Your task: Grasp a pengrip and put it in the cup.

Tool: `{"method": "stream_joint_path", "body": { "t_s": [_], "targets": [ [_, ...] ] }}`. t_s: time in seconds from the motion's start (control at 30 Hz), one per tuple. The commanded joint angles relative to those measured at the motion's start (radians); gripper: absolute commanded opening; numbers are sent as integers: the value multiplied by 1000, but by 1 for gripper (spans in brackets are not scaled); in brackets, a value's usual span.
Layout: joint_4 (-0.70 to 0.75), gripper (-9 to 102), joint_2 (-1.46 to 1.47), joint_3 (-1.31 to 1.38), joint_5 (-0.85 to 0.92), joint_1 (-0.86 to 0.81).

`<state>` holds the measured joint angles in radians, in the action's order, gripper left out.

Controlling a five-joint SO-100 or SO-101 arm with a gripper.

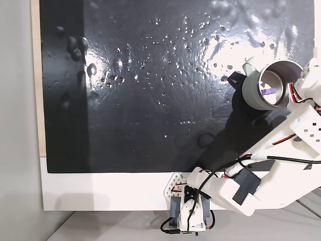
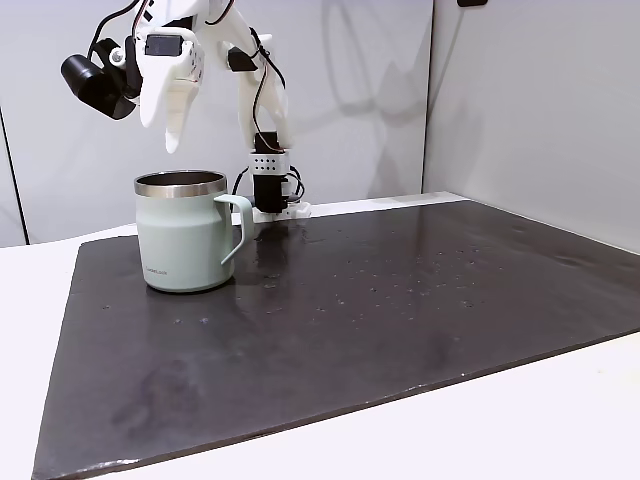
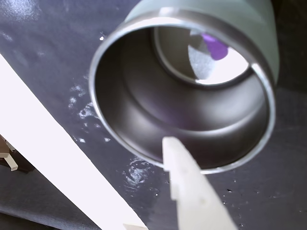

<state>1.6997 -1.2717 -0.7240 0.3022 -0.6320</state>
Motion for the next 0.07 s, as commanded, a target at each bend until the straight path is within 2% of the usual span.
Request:
{"method": "stream_joint_path", "body": {
  "t_s": [0.0,0.03],
  "targets": [
    [6,35,-29,67,-12,-11],
    [6,35,-31,67,-12,-11]
  ]
}}
